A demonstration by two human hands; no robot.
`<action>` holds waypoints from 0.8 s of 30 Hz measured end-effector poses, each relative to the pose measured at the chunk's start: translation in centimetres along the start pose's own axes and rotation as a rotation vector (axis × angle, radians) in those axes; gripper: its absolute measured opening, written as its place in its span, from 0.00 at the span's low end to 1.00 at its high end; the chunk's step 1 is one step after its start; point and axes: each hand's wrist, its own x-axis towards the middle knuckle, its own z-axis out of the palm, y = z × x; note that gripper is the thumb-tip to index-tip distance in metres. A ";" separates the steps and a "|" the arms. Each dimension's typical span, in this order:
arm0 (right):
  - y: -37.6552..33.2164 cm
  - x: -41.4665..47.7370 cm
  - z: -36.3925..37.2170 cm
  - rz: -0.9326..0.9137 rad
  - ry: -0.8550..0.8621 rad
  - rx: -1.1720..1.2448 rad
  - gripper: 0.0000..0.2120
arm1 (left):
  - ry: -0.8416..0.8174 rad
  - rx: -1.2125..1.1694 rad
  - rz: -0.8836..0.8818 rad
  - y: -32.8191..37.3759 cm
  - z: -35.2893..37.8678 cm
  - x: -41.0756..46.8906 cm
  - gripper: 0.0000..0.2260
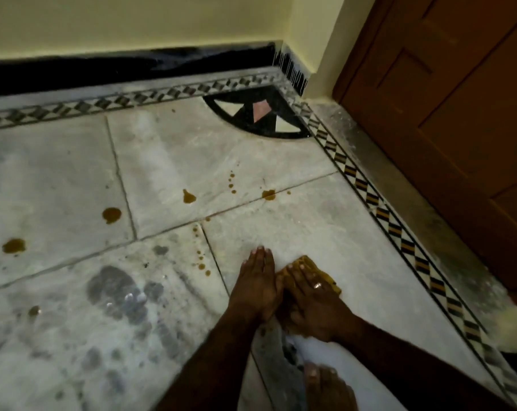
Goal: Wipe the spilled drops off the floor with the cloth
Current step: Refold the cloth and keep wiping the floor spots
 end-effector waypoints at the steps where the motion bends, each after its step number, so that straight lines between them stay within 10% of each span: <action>1: 0.2 0.5 0.6 0.007 0.027 0.029 0.38 | 0.012 -0.001 0.000 -0.1 0.1 0.5 0.30; 10: 1.2 11.6 -0.5 0.096 0.204 0.024 0.38 | 0.124 -0.030 -0.067 -1.7 -1.3 3.7 0.29; 17: 5.9 10.6 1.2 -0.176 0.405 0.030 0.32 | 0.134 -0.115 -0.205 -1.1 -0.3 6.3 0.29; 24: 10.7 18.3 -2.7 0.328 0.456 0.151 0.29 | 0.142 -0.073 -0.270 -1.0 -1.8 7.7 0.29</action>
